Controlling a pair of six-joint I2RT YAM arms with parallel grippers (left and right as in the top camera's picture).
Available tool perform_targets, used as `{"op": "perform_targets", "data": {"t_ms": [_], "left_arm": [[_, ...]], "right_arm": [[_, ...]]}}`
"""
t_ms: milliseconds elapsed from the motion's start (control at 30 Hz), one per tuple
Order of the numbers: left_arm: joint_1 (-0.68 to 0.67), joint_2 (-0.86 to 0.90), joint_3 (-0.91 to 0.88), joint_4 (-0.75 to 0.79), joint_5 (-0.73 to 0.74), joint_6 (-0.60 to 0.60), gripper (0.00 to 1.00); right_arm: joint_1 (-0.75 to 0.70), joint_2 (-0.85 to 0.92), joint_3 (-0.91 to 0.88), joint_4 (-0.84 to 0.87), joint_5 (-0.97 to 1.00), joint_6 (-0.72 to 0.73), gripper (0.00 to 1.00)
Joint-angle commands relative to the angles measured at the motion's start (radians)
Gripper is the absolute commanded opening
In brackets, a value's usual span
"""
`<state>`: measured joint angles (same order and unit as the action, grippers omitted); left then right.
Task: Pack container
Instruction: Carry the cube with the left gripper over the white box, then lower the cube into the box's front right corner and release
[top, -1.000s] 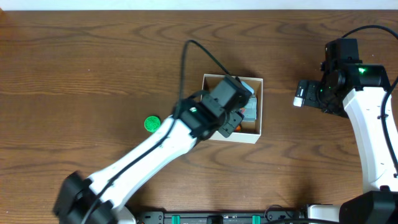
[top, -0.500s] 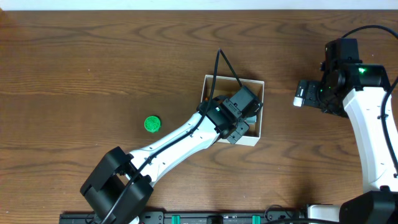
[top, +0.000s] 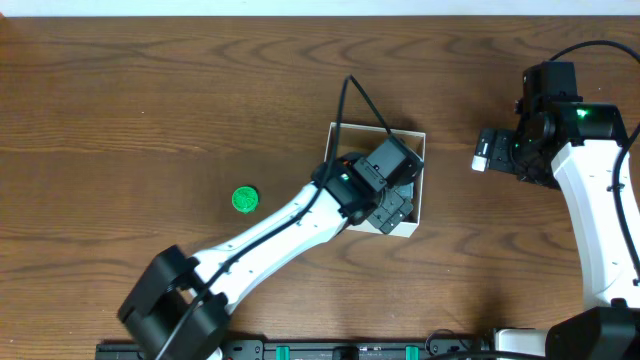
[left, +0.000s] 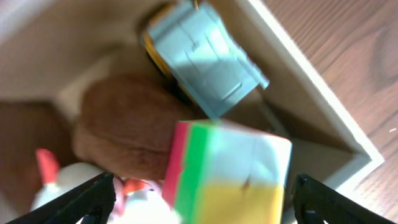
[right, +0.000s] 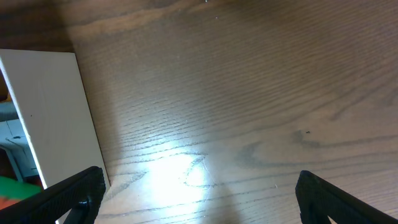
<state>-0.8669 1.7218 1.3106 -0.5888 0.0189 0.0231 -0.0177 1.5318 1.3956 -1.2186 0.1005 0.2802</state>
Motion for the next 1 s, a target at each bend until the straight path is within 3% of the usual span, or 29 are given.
{"op": "perform_targets", "data": {"t_ms": [0,367,467,633,700,833,967], "left_arm": [[0.026,-0.074,0.039,0.011,-0.005,-0.010,0.91],[0.079,-0.119,0.039,-0.018,-0.011,-0.079,0.89],[0.083,-0.109,0.039,-0.070,-0.011,-0.127,0.75],[0.083,-0.076,0.035,-0.145,-0.006,-0.167,0.29],[0.082,-0.066,0.035,-0.150,-0.003,-0.168,0.19],[0.074,-0.063,0.035,-0.140,0.000,-0.168,0.19],[0.053,-0.062,0.035,-0.124,0.000,-0.167,0.08]], "right_arm": [[-0.002,-0.010,-0.001,0.000,-0.003,-0.008,0.99],[-0.002,-0.010,-0.001,0.000,-0.003,-0.008,0.99],[-0.002,-0.010,-0.002,0.002,-0.003,-0.008,0.99],[-0.002,-0.010,-0.002,0.004,-0.003,-0.008,0.99],[-0.002,-0.010,-0.002,0.004,-0.003,-0.008,0.99],[-0.002,-0.010,-0.003,0.004,-0.003,-0.008,0.99],[-0.002,-0.010,-0.003,0.004,-0.003,-0.008,0.99]]}}
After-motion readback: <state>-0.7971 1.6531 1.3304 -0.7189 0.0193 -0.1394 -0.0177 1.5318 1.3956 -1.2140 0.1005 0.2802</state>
